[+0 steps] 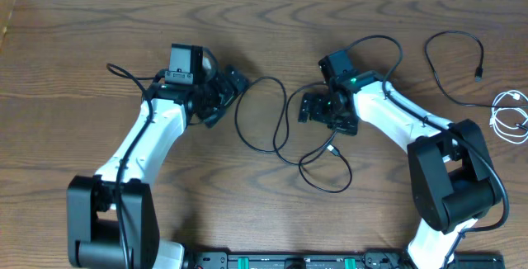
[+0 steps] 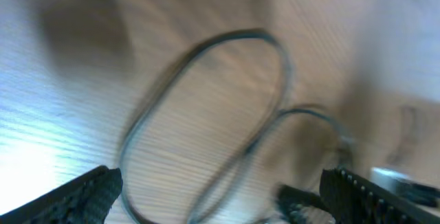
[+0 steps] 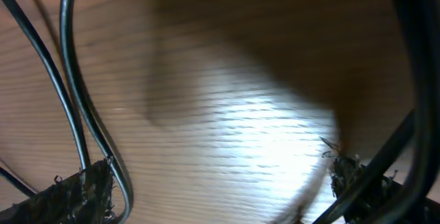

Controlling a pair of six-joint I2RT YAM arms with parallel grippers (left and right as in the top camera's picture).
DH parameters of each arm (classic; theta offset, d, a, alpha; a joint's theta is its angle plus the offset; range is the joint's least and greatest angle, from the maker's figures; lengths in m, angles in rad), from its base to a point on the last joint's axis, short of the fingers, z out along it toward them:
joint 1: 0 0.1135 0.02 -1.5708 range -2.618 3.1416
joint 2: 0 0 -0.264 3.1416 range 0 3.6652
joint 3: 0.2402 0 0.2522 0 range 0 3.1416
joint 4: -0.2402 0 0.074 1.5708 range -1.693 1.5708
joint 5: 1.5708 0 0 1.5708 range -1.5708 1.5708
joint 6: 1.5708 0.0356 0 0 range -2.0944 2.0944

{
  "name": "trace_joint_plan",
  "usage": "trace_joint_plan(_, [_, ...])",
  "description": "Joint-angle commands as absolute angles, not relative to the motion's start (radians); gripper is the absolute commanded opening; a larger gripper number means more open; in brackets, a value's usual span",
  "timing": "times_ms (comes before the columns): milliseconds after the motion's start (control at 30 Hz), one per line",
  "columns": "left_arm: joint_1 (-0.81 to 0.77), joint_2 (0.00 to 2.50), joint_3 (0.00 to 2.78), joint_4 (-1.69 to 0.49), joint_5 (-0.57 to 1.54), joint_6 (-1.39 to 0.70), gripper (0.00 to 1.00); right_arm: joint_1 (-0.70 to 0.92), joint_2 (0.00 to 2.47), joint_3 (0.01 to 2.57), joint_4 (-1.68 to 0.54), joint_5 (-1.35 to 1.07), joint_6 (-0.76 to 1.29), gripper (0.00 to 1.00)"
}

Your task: Untangle cables

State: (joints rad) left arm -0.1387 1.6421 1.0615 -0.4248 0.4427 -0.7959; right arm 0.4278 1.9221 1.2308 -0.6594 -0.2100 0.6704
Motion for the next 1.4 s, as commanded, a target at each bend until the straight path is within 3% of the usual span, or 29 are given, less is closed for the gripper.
trace_joint_plan(0, [-0.149,1.694,1.062,-0.461,0.264,-0.681,0.98,0.46,1.921,1.229,-0.627,-0.202,0.68,0.99])
trace_joint_plan(467, [-0.163,1.973,1.062,-0.548,0.183,-0.632,0.98,0.554,1.921,1.242,-0.625,-0.033,0.688,0.99])
trace_joint_plan(900, [-0.277,1.987,1.062,-0.778,0.072,-0.575,0.98,0.554,1.921,1.269,-0.741,0.001,0.712,0.99])
trace_joint_plan(1167, [-0.347,1.988,1.062,-0.831,0.105,-0.575,0.98,0.517,1.921,1.412,-0.897,0.001,0.702,0.99])
trace_joint_plan(1367, [-0.319,1.979,1.063,-0.875,0.104,-0.543,0.98,0.525,1.921,1.438,-0.9,0.001,0.727,0.99])
